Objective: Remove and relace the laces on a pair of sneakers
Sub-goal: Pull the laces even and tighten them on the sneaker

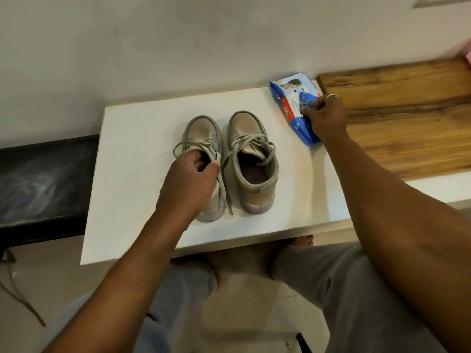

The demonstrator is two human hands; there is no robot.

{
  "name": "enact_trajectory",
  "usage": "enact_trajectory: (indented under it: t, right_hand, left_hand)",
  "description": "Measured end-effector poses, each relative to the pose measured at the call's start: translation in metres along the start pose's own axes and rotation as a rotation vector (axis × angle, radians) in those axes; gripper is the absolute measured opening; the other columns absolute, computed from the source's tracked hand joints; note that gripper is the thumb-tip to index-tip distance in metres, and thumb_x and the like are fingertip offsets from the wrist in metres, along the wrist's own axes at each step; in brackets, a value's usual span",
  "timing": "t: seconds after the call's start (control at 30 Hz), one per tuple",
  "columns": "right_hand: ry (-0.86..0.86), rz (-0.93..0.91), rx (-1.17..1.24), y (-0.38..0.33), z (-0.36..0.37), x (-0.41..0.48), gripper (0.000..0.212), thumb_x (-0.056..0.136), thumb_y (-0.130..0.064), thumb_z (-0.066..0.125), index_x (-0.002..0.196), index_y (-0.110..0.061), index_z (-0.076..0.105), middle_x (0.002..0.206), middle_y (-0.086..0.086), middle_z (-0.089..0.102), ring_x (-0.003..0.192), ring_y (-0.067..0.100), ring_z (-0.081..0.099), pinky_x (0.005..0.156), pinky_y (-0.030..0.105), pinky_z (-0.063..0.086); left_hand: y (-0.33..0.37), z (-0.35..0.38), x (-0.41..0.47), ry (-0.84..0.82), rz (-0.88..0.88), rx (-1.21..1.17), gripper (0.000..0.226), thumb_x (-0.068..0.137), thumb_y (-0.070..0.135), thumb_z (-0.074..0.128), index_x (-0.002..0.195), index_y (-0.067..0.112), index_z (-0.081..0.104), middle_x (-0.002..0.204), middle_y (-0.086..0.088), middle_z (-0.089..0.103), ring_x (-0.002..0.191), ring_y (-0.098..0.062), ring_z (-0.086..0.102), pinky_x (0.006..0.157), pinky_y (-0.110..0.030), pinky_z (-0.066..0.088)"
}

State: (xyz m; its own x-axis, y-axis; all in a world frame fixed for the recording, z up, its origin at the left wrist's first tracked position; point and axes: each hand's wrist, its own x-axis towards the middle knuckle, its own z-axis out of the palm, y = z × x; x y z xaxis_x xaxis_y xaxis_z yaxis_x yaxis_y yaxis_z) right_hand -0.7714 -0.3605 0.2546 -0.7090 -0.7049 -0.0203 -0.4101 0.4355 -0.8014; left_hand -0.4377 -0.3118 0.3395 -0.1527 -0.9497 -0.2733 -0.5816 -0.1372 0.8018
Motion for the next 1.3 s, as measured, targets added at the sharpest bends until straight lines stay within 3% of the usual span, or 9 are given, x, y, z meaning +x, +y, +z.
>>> enact_trajectory:
  t: [0.33,0.5,0.67,0.77,0.87,1.0,1.1,1.23,1.3]
  right_hand:
    - [-0.037,-0.108,-0.063,0.0,0.004,0.001,0.028,0.099,-0.023,0.06,0.126,-0.016,0.062,0.128,0.004,0.063,0.106,0.014,0.063,0.08,0.029,0.059]
    - [-0.039,-0.086,-0.031,0.0,0.006,0.003,0.042,0.097,-0.01,0.058,0.137,-0.023,0.049,0.132,0.001,0.06,0.111,0.013,0.059,0.072,0.025,0.058]
    - [0.144,-0.133,-0.008,-0.008,0.002,0.003,0.035,0.095,-0.007,0.057,0.129,-0.019,0.055,0.117,-0.002,0.063,0.104,0.007,0.057,0.08,0.028,0.059]
    - [0.18,-0.22,-0.064,-0.016,-0.002,-0.003,0.026,0.097,-0.01,0.054,0.121,-0.017,0.062,0.12,-0.001,0.065,0.105,0.003,0.053,0.075,0.014,0.054]
    - [0.092,-0.25,-0.072,-0.024,-0.005,-0.017,0.02,0.099,-0.02,0.054,0.115,-0.018,0.066,0.12,-0.001,0.067,0.103,0.005,0.056,0.054,0.004,0.041]
    - [0.032,-0.307,-0.059,-0.046,-0.014,-0.047,0.026,0.093,-0.017,0.052,0.11,-0.02,0.072,0.112,-0.004,0.071,0.1,0.007,0.061,0.065,0.01,0.041]
    - [-0.119,-0.248,-0.049,-0.067,-0.026,-0.074,0.02,0.092,-0.03,0.061,0.104,-0.02,0.074,0.096,-0.007,0.07,0.08,0.002,0.06,0.064,0.01,0.041]
    - [-0.471,-0.077,-0.072,-0.084,-0.034,-0.117,0.047,0.087,-0.063,0.06,0.094,-0.017,0.07,0.086,0.0,0.069,0.073,0.011,0.062,0.061,0.027,0.053]
    - [-0.55,-0.04,-0.097,-0.083,-0.031,-0.133,0.049,0.082,-0.063,0.066,0.099,-0.018,0.07,0.087,0.001,0.071,0.073,0.012,0.065,0.059,0.028,0.056]
  left_hand:
    - [-0.002,-0.001,0.0,0.008,-0.005,0.002,0.032,0.091,0.038,0.06,0.123,0.032,0.06,0.117,0.015,0.067,0.107,-0.01,0.062,0.097,-0.041,0.051]
    - [-0.001,-0.002,-0.001,0.08,0.015,0.112,0.032,0.094,0.035,0.056,0.125,0.03,0.057,0.122,0.012,0.063,0.111,-0.015,0.059,0.095,-0.041,0.05]
    - [-0.005,-0.012,0.005,0.134,0.028,0.237,0.028,0.095,0.03,0.056,0.122,0.022,0.058,0.12,0.005,0.062,0.108,-0.019,0.058,0.081,-0.031,0.04]
    - [-0.005,-0.02,0.007,0.154,0.019,0.282,0.026,0.093,0.031,0.057,0.118,0.022,0.061,0.112,0.005,0.064,0.096,-0.018,0.056,0.075,-0.029,0.038]
    - [0.001,-0.027,0.003,0.181,0.019,0.317,0.025,0.094,0.035,0.055,0.112,0.022,0.067,0.099,0.005,0.065,0.08,-0.014,0.052,0.061,-0.024,0.037]
    - [0.017,-0.037,-0.012,0.306,0.111,0.574,0.034,0.096,0.043,0.049,0.097,0.018,0.073,0.09,-0.004,0.069,0.074,-0.021,0.058,0.066,-0.028,0.045]
    - [0.03,-0.031,-0.024,0.302,0.262,0.525,0.03,0.095,0.041,0.052,0.09,0.019,0.072,0.085,0.001,0.07,0.074,-0.017,0.062,0.065,-0.024,0.045]
    - [0.026,0.002,-0.019,-0.049,0.298,0.248,0.033,0.091,0.039,0.063,0.12,0.024,0.065,0.107,0.012,0.066,0.092,-0.006,0.062,0.072,-0.017,0.041]
    - [0.019,0.018,-0.007,-0.026,0.302,0.231,0.044,0.089,0.041,0.065,0.129,0.023,0.06,0.113,0.007,0.063,0.101,-0.013,0.063,0.083,-0.027,0.047]
